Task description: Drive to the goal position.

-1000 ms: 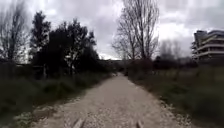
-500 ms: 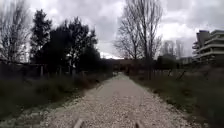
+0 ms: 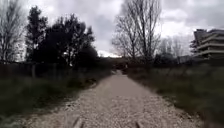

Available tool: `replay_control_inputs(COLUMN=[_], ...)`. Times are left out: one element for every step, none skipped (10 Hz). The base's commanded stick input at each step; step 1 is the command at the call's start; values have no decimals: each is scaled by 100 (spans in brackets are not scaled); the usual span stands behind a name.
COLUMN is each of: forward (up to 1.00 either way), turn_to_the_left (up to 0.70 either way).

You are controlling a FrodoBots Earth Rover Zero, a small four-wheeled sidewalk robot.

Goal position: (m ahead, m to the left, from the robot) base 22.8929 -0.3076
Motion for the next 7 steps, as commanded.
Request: replay_control_inputs(forward=[50, 50, 50, 50, 50, 50, 50], turn_to_the_left=[0, 0, 0, -18, -32, 0, 0])
